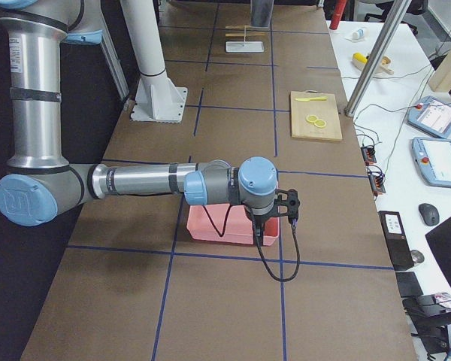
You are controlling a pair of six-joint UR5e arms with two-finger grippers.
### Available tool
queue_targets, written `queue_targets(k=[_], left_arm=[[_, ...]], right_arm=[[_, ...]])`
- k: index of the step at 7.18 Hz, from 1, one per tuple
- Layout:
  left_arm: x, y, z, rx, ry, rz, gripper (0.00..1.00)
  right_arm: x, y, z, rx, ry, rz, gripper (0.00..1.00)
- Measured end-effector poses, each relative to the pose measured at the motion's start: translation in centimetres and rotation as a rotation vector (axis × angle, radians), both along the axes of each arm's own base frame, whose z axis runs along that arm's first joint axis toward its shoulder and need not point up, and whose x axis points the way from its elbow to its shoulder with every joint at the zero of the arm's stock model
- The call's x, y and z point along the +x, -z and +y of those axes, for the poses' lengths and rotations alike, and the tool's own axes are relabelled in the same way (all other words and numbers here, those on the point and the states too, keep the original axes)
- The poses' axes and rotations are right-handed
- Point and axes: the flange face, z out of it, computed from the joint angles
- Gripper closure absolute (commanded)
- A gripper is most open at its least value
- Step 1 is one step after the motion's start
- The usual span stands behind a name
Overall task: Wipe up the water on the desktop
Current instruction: 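Carry the towel toward table center with left gripper while right arm reaches in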
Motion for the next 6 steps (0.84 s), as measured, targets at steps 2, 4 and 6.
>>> queue_targets(k=[2,4,6], left_arm=[[3.5,5.4,-0.9,-0.095,0.023,0.028,0.95],[7.9,8.7,-0.8,-0.144,0.036,0.027,0.95],[12.0,10.6,-0.3,-0.168,0.085,0.035,0.95]], right_arm=[[-1.6,3.3,-3.1,0.058,0.025,-0.011,0.01],[-4.6,8.3,-6.2,0.200,0.041,-0.031,0.01],[-10.6,16.0,-8.8,0.334,0.006,-0.110,0.01]])
